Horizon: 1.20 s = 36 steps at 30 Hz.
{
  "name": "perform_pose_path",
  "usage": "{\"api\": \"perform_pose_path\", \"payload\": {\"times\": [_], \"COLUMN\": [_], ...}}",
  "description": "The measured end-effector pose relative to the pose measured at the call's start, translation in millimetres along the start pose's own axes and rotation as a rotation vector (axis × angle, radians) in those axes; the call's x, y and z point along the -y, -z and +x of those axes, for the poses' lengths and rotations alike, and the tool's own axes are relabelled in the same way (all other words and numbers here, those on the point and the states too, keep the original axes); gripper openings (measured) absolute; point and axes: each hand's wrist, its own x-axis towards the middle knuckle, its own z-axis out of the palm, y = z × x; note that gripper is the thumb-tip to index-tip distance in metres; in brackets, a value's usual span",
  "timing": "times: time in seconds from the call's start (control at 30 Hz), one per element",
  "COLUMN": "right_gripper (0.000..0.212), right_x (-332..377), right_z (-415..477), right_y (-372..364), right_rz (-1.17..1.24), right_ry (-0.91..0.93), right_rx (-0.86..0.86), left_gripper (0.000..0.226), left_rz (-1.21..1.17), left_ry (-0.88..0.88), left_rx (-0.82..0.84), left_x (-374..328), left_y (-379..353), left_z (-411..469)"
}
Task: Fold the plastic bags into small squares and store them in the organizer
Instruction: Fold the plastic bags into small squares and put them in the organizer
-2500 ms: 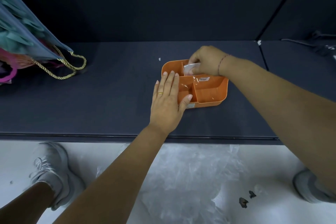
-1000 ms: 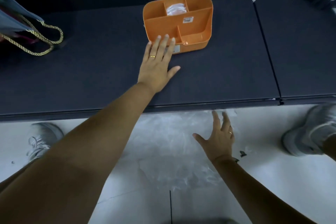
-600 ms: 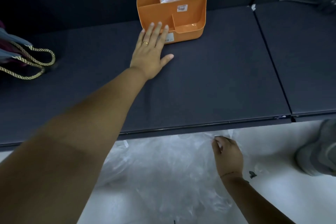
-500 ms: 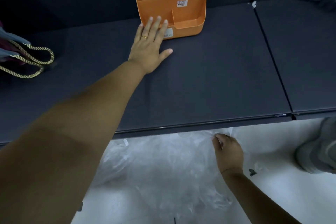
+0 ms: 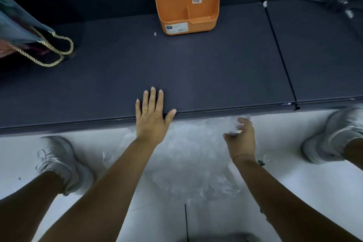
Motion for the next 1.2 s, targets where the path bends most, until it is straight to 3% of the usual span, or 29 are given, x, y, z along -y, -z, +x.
{"api": "perform_pose_path", "payload": {"times": [0.17,0.23,0.3,0.37,0.5,0.57,0.63,0.7,0.8,0.9,0.97,1.03,1.2], "right_gripper": [0.059,0.051,0.004,0.026,0.011,0.009,0.011,0.013,0.033,0.054,0.04,0.025,0.017], "right_x": [-15,-14,-9,-1,40,69,96,114,132,147,153,155,156], "right_z": [-17,-24,-25,-30,-37,-35,-34,-30,-23,-18,-12,-6,-9], "right_y": [19,22,24,27,30,30,28,23,16,21,30,40,58], "right_rz": [-0.197,-0.099,-0.091,-0.016,0.412,0.481,0.503,0.502,0.46,0.417,0.388,0.374,0.535], "right_ry": [0.005,-0.137,-0.245,-0.283,-0.232,-0.172,-0.105,-0.059,-0.033,-0.018,-0.016,-0.009,-0.046], "right_rx": [-0.201,-0.198,-0.056,0.121,0.422,0.465,0.498,0.535,0.569,0.506,0.441,0.366,0.297], "left_gripper": [0.075,0.073,0.073,0.073,0.073,0.07,0.064,0.061,0.044,0.036,0.031,0.03,0.028], "left_rz": [-0.013,-0.022,-0.04,-0.051,-0.117,-0.361,-0.829,-1.116,-1.232,-1.321,-1.357,-1.389,-1.761], "left_ry": [0.037,0.039,0.036,0.031,0.064,0.126,0.162,0.107,0.031,0.21,0.294,0.342,0.499], "left_rx": [0.11,0.137,0.148,0.155,0.224,0.283,0.38,0.435,0.346,0.101,0.016,0.043,0.12], "left_x": [2,2,2,2,-1,-14,-37,-60,-77,-78,-71,-61,-53], "left_y": [5,8,11,13,26,51,83,107,111,109,109,107,115], "left_z": [-3,-2,-1,-1,-1,-3,-12,-21,-20,-15,-13,-13,-19]}}
